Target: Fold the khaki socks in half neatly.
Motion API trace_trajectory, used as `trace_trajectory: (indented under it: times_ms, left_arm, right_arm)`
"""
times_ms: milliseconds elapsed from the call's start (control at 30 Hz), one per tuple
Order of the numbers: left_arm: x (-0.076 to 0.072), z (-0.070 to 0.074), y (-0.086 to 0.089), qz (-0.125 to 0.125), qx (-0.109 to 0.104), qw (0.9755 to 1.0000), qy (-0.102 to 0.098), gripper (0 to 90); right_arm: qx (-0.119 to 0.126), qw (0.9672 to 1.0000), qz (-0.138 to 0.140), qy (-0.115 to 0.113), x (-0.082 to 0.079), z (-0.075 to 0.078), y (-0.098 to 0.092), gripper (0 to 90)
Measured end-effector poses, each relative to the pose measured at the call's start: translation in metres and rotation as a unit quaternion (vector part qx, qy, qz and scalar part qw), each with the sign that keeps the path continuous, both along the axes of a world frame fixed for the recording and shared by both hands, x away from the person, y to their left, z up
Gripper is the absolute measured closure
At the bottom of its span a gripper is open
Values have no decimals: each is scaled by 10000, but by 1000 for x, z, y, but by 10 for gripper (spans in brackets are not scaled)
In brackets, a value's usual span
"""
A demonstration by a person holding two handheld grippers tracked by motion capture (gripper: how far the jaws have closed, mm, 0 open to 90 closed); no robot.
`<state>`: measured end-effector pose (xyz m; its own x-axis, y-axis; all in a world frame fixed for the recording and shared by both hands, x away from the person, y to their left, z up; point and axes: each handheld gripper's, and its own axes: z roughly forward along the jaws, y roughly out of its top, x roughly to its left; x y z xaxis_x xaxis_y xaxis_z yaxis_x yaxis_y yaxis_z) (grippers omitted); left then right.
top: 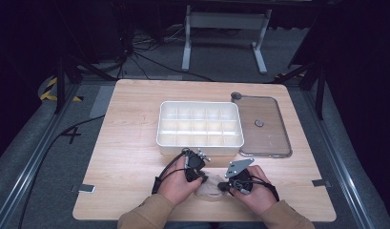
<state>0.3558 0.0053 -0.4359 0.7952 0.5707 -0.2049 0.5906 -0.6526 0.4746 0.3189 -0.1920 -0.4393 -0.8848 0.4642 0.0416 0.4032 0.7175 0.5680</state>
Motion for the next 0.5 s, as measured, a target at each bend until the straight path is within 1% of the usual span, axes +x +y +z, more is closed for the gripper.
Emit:
trace_trajectory:
  times_ms: [67,100,133,167,267,300,333,367,400,433,500]
  left_arm:
    - [-1,1,2,-19,7,10000,27,785]
    - [-2,2,3,-3,-62,10000,18,785]
    - [-3,4,4,12,-65,10000,36,786]
    - [-4,7,5,-31,-87,10000,-29,789]
    - [-9,16,6,-122,-153,9998,-31,806]
    - [-11,18,6,-172,-118,9998,22,819]
    - [-11,18,6,-172,-118,9998,22,834]
    - [-13,20,6,-269,-127,9994,195,834]
    - [-15,21,5,-342,-145,9990,246,848]
    - [-17,21,5,-424,13,9986,327,861]
    - [-18,19,3,-491,120,9978,428,862]
  right_arm:
    - [9,10000,-12,1,1,0,-1,895]
    - [1,10000,-30,-17,1,0,-1,895]
    - [0,10000,-43,-23,1,0,-2,895]
    - [1,10000,-38,-21,1,0,-2,895]
    - [-17,10000,-47,-31,1,0,-2,895]
    - [-15,10000,-62,-32,1,0,-2,895]
    - [-15,10000,-62,-32,1,0,-2,895]
    - [-12,10000,-73,-35,2,0,-2,895]
    - [-12,10000,-84,-38,2,0,-2,895]
    - [-18,10000,-83,-40,2,0,-2,896]
    - [-37,9999,-87,-46,2,0,-1,896]
